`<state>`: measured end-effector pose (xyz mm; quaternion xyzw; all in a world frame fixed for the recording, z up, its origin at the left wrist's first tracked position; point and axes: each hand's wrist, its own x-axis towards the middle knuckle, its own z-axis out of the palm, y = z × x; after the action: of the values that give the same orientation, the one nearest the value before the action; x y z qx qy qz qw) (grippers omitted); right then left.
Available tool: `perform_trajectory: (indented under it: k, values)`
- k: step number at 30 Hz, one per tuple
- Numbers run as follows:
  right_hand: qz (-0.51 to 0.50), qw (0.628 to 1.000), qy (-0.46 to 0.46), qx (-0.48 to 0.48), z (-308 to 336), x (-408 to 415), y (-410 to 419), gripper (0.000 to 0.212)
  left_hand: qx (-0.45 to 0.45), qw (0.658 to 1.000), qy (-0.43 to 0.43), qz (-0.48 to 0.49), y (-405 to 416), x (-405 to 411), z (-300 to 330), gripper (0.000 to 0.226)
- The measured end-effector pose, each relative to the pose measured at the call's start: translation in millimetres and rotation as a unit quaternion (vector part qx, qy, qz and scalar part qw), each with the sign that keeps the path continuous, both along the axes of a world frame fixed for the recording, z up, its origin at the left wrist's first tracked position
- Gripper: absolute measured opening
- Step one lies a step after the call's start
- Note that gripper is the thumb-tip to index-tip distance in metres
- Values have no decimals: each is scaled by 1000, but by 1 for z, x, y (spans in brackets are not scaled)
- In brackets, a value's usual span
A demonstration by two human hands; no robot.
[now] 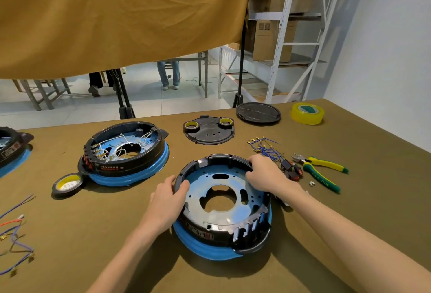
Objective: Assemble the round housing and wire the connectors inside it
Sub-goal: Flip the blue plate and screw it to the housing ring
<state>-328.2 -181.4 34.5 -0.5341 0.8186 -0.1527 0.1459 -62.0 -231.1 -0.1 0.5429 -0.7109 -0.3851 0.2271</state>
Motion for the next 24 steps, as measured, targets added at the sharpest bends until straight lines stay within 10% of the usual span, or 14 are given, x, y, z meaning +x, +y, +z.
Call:
perform_trajectory:
  k: [6, 9, 13, 19, 24]
  values:
    - [62, 979, -177, -80, 22, -1, 1, 47, 12, 991, 135, 16, -2, 3, -6, 38]
    - [9, 991, -97, -93, 16, -3, 10, 44, 31, 974, 222, 40, 9, -1, -10, 60]
    - [-11, 999, -26, -46, 9, -5, 16, 32, -22, 982, 183, 40, 20, -5, -14, 66]
    - [6, 976, -172, -136, 21, -6, 16, 35, -71, 988, 101, 92, 23, 1, -10, 58]
    - [-22, 991, -31, -131, 4, -3, 36, 20, -135, 979, 149, -23, 29, 2, -7, 48]
